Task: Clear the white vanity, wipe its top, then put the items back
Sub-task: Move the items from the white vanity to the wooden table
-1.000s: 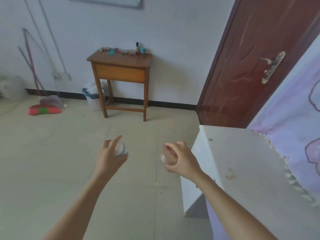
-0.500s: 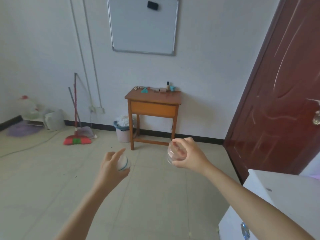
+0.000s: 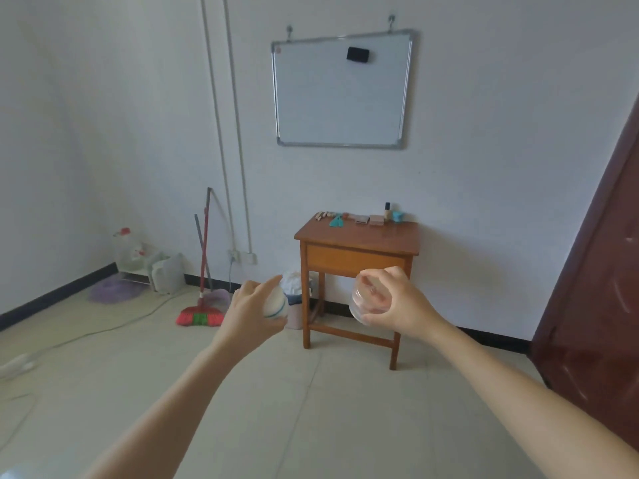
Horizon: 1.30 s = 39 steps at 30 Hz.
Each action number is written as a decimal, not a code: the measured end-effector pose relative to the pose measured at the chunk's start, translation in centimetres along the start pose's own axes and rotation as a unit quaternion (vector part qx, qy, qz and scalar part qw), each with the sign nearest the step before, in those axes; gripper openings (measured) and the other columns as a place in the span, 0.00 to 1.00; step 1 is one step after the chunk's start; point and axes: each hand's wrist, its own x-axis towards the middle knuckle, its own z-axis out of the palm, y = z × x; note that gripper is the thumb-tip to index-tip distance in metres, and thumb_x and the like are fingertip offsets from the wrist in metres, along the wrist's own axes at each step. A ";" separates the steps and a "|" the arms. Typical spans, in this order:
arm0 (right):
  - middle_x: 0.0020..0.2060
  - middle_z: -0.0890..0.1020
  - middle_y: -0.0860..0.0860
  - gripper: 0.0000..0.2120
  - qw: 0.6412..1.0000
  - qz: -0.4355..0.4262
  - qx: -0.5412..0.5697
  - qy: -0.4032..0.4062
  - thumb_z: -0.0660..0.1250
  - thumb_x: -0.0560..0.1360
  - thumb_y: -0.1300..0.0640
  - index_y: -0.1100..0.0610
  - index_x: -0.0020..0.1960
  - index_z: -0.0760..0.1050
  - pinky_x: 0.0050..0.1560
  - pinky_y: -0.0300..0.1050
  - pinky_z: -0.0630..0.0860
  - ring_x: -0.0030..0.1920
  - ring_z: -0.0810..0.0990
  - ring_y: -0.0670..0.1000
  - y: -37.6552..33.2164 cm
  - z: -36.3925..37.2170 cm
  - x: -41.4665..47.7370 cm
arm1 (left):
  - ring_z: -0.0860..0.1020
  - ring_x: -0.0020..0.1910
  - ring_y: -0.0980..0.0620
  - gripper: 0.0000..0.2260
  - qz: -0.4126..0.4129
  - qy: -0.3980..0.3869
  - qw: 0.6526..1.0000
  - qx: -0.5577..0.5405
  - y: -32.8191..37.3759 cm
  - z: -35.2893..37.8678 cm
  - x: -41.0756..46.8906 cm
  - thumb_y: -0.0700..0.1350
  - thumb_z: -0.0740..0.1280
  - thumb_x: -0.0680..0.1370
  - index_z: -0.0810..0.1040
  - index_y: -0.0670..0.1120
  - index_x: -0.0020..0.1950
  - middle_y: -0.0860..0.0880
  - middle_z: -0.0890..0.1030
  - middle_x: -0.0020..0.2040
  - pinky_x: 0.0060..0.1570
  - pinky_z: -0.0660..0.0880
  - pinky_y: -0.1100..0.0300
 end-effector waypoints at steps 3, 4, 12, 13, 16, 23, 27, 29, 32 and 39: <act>0.57 0.64 0.44 0.29 1.000 -0.003 0.017 0.013 0.73 0.67 0.49 0.44 0.64 0.65 0.49 0.32 0.65 0.58 0.68 0.45 2.5 -1.2 4.0 | 0.65 0.56 0.51 0.30 0.004 -0.011 1.000 0.001 1.3 1.6 5.0 0.44 0.69 0.72 0.62 0.53 0.71 0.50 0.67 0.55 0.57 0.67 0.59; 0.57 0.64 0.44 0.29 1.000 0.000 0.022 0.010 0.73 0.67 0.49 0.44 0.64 0.65 0.50 0.32 0.65 0.58 0.67 0.45 3.4 -1.6 5.2 | 0.66 0.57 0.51 0.30 0.005 -0.016 1.000 -0.001 1.7 2.1 6.6 0.44 0.70 0.72 0.62 0.53 0.71 0.49 0.67 0.57 0.58 0.68 0.58; 0.57 0.64 0.45 0.28 0.998 0.047 0.023 -0.039 0.72 0.68 0.49 0.45 0.64 0.65 0.53 0.36 0.65 0.57 0.68 0.45 10.7 -2.1 11.9 | 0.68 0.58 0.47 0.30 -0.019 -0.026 0.999 -0.027 1.0 8.7 14.6 0.44 0.71 0.70 0.63 0.52 0.70 0.48 0.68 0.57 0.57 0.72 0.53; 0.57 0.64 0.45 0.28 0.997 0.053 0.020 -0.046 0.72 0.68 0.50 0.45 0.64 0.65 0.53 0.36 0.65 0.56 0.68 0.45 11.6 -1.8 12.6 | 0.68 0.58 0.47 0.30 -0.018 -0.031 0.999 -0.031 0.7 9.7 15.4 0.44 0.71 0.70 0.63 0.51 0.70 0.48 0.68 0.57 0.56 0.72 0.54; 0.56 0.65 0.44 0.27 0.996 0.073 0.015 -0.048 0.72 0.68 0.50 0.45 0.63 0.66 0.52 0.35 0.67 0.56 0.70 0.45 13.9 -1.1 14.5 | 0.68 0.58 0.48 0.32 -0.023 -0.059 0.998 -0.025 -0.4 12.1 18.3 0.44 0.71 0.71 0.61 0.50 0.71 0.46 0.68 0.61 0.57 0.69 0.58; 0.57 0.65 0.44 0.27 0.993 0.109 -0.031 -0.027 0.72 0.67 0.48 0.43 0.63 0.65 0.52 0.36 0.67 0.58 0.69 0.47 18.7 -1.8 22.1 | 0.68 0.56 0.51 0.32 -0.017 -0.072 0.996 -0.056 -3.7 14.9 29.2 0.44 0.71 0.71 0.60 0.53 0.71 0.48 0.67 0.62 0.48 0.69 0.66; 0.57 0.65 0.45 0.27 0.990 0.135 -0.028 -0.005 0.73 0.67 0.49 0.42 0.62 0.65 0.52 0.37 0.68 0.57 0.70 0.47 20.8 -1.7 28.7 | 0.68 0.60 0.48 0.33 0.001 -0.088 0.994 -0.060 -5.3 17.0 36.8 0.44 0.71 0.71 0.59 0.52 0.71 0.47 0.68 0.63 0.58 0.69 0.55; 0.57 0.65 0.44 0.25 0.990 0.140 -0.028 0.001 0.73 0.67 0.49 0.40 0.59 0.65 0.51 0.36 0.68 0.57 0.71 0.47 22.0 -1.1 31.6 | 0.66 0.62 0.49 0.33 0.007 -0.109 0.992 -0.069 -5.9 18.5 40.0 0.43 0.71 0.72 0.59 0.52 0.72 0.47 0.67 0.64 0.61 0.67 0.54; 0.56 0.65 0.43 0.24 0.986 0.164 -0.012 0.006 0.73 0.66 0.48 0.35 0.55 0.64 0.51 0.37 0.71 0.55 0.71 0.46 24.2 1.0 34.5 | 0.66 0.59 0.51 0.32 0.011 -0.134 0.987 -0.089 -7.7 21.3 43.4 0.44 0.71 0.72 0.59 0.52 0.72 0.48 0.67 0.63 0.62 0.66 0.55; 0.55 0.66 0.45 0.25 0.968 0.248 -0.009 -0.036 0.74 0.65 0.45 0.38 0.56 0.64 0.55 0.39 0.73 0.55 0.72 0.47 30.3 5.3 37.8 | 0.67 0.55 0.53 0.32 0.004 -0.184 0.977 -0.112 -10.5 27.2 48.8 0.45 0.71 0.72 0.60 0.49 0.72 0.47 0.69 0.63 0.56 0.66 0.61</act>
